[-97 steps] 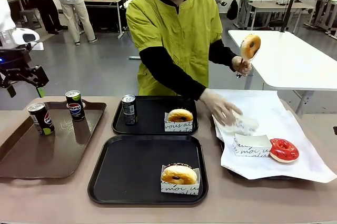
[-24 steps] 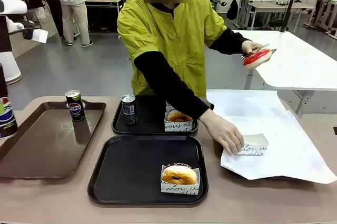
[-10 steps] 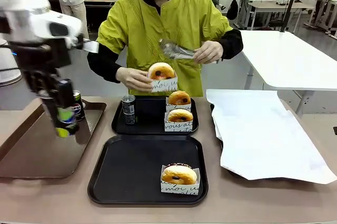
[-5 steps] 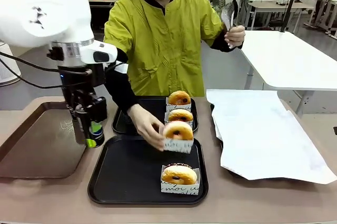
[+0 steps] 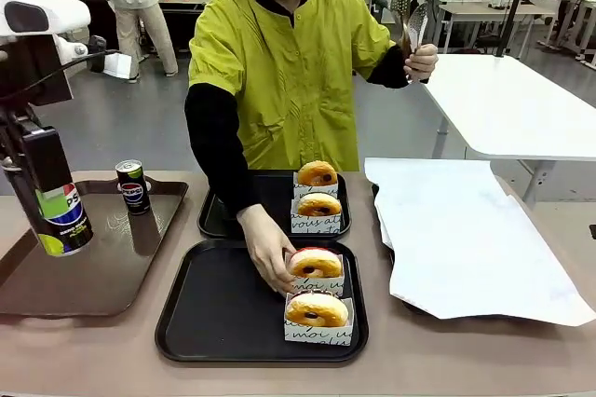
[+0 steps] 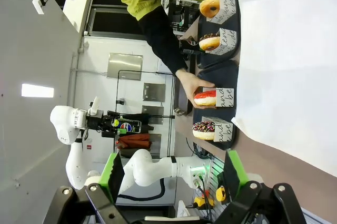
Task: Set up donuts and drinks on trays.
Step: Pick up one Pepsi coke from the Handle tray and place it on the Flat Tray without a Pepsi coke.
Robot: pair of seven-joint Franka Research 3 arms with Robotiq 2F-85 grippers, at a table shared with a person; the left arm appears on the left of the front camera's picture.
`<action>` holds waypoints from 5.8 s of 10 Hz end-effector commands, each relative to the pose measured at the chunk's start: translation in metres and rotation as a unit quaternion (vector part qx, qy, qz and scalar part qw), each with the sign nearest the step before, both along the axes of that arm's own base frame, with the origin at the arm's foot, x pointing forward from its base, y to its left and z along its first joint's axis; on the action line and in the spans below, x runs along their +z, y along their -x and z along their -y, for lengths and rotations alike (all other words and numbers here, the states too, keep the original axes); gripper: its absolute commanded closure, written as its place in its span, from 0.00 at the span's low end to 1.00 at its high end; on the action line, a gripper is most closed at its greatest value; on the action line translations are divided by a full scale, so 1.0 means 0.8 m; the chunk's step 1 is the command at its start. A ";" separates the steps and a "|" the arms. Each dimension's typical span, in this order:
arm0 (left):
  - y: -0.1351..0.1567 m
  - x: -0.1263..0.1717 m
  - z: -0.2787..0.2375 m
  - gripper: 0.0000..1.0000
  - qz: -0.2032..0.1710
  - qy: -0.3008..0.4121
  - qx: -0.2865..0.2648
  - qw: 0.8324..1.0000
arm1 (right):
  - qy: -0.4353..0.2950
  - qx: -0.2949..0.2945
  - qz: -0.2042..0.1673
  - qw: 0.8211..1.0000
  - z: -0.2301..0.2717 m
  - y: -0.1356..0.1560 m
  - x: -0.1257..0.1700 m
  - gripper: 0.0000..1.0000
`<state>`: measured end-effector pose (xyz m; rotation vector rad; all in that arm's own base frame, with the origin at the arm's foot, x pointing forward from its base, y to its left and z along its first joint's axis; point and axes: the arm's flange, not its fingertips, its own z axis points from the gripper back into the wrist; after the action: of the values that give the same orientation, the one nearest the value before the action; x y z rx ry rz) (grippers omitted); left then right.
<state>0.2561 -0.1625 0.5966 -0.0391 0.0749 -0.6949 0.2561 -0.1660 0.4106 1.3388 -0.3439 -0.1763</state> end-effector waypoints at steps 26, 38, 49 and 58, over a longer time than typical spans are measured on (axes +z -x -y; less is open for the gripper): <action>-0.132 -0.281 0.172 0.00 0.037 -0.032 0.068 0.996 | -0.005 -0.002 0.008 1.000 -0.001 -0.002 0.000 0.00; -0.103 -0.153 0.159 0.00 0.000 -0.044 0.088 0.995 | -0.005 -0.002 0.008 1.000 -0.001 -0.002 0.000 0.00; -0.169 -0.061 -0.028 0.00 -0.063 0.218 0.229 0.947 | -0.005 -0.002 0.008 1.000 -0.001 -0.002 0.000 0.00; -0.076 -0.130 -0.365 0.00 -0.072 0.529 0.308 0.788 | -0.005 -0.002 0.008 1.000 -0.001 -0.002 0.000 0.00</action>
<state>0.3154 0.1305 0.4931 -1.1459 -0.1595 -0.0074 0.2561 -0.1659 0.4106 1.3387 -0.3437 -0.1762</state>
